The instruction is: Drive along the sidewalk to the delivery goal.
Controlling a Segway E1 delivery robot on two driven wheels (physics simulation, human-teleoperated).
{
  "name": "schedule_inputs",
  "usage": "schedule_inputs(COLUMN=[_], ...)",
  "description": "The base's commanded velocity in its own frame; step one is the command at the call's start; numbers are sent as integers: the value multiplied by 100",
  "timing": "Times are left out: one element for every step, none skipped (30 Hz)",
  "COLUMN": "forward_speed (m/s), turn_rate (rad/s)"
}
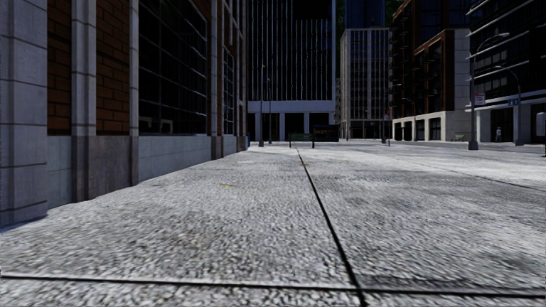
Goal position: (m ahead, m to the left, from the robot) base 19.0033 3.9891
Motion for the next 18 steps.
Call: schedule_inputs(forward_speed=[200,200,200,200,200,200,200,200,200,200,200,200,200,200,200,200,200,200], turn_rate=[0,0,0,0,0,0,0,0,0,0,0,0,-2,-2,-19,-52,-53,-53])
